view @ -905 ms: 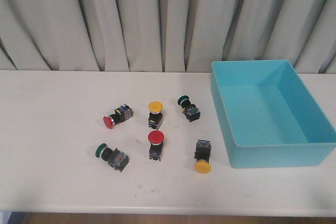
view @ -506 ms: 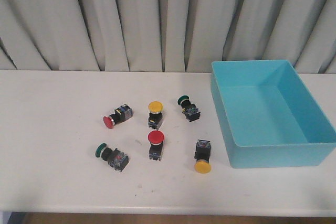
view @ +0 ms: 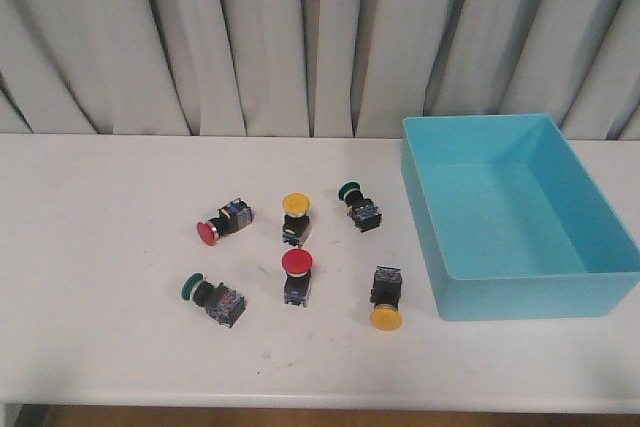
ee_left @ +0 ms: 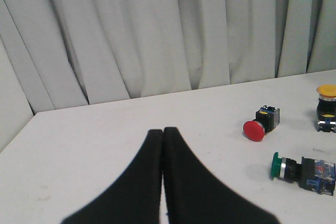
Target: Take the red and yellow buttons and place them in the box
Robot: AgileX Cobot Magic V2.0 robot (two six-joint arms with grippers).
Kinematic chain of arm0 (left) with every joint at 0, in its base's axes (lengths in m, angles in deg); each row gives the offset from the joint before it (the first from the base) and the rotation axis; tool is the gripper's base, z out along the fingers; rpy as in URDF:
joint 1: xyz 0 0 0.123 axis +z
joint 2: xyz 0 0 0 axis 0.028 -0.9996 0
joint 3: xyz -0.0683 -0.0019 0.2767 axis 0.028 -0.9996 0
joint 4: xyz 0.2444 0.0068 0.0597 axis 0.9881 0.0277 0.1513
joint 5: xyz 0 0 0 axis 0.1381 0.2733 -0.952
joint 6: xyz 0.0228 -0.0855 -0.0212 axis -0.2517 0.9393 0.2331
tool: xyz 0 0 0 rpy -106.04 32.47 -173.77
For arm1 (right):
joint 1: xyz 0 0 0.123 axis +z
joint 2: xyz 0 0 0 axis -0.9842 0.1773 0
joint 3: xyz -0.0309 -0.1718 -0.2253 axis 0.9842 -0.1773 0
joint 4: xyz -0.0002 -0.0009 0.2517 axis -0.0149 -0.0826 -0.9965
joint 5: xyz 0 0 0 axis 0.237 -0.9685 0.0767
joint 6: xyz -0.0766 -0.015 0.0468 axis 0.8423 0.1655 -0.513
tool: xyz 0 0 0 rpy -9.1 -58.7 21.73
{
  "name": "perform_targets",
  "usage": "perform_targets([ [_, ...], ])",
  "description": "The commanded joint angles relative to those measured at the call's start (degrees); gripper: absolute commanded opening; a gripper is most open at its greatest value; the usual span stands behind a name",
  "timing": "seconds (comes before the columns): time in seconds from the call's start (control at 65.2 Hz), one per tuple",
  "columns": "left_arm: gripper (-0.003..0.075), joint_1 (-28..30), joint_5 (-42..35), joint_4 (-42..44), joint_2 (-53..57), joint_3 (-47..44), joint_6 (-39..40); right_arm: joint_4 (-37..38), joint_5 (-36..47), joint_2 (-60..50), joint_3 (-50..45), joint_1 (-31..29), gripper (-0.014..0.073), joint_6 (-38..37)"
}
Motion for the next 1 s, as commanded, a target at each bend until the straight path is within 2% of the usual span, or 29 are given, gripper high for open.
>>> perform_targets([
  [0.0, -0.0006, -0.01, -4.38, 0.00, 0.81, -2.47, 0.12, 0.42, 4.16, -0.64, -0.33, -0.33, -0.0004, 0.51],
  [0.123, -0.0006, -0.01, -4.38, -0.30, 0.81, -2.43, 0.25, 0.42, 4.19, -0.64, -0.28, -0.33, -0.0004, 0.51],
  [0.245, -0.0006, -0.01, -6.12, -0.36, 0.81, -1.76, 3.58, 0.07, 5.95, -0.64, 0.16, -0.33, -0.0004, -0.45],
  [0.353, -0.0006, -0.01, -6.96, -0.36, 0.81, 3.18, 6.59, -0.38, 6.26, -0.59, 3.90, -0.33, -0.0004, -2.42],
  [0.491, -0.0006, -0.01, -5.98, 0.00, -0.20, 12.38, 6.12, -0.39, 4.32, 0.64, 12.26, -0.33, -0.0004, -2.95],
  [0.767, -0.0006, -0.01, 12.58, -0.30, -14.22, 32.49, 3.58, -0.39, -10.18, 14.35, 28.08, -0.33, -0.0004, -2.95],
  [0.982, -0.0006, -0.01, 23.49, -0.30, -24.55, 34.72, 3.58, -1.60, -21.97, 26.63, 30.22, -0.33, -0.0004, -2.95],
])
